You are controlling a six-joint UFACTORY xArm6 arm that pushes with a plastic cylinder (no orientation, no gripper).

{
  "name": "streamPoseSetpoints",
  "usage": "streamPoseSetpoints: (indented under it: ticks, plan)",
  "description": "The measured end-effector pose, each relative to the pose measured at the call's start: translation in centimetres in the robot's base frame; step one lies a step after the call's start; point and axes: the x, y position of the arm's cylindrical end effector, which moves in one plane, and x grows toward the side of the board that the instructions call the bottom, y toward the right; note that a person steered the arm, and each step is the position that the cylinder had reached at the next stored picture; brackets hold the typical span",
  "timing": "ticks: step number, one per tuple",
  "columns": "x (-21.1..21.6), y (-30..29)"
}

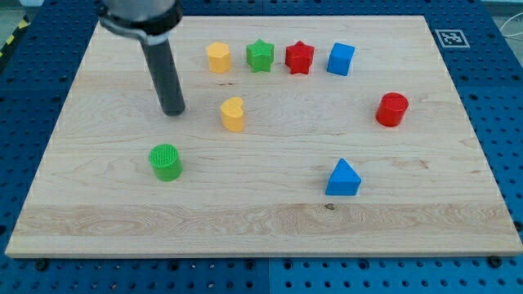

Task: Slide the yellow heart towards the green star

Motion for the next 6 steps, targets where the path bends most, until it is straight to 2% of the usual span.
streamPoseSetpoints:
  ticks: [1,3,6]
  plan:
    - [3.7,3.4]
    - [4.7,9.8]
    - [3.9,8.5]
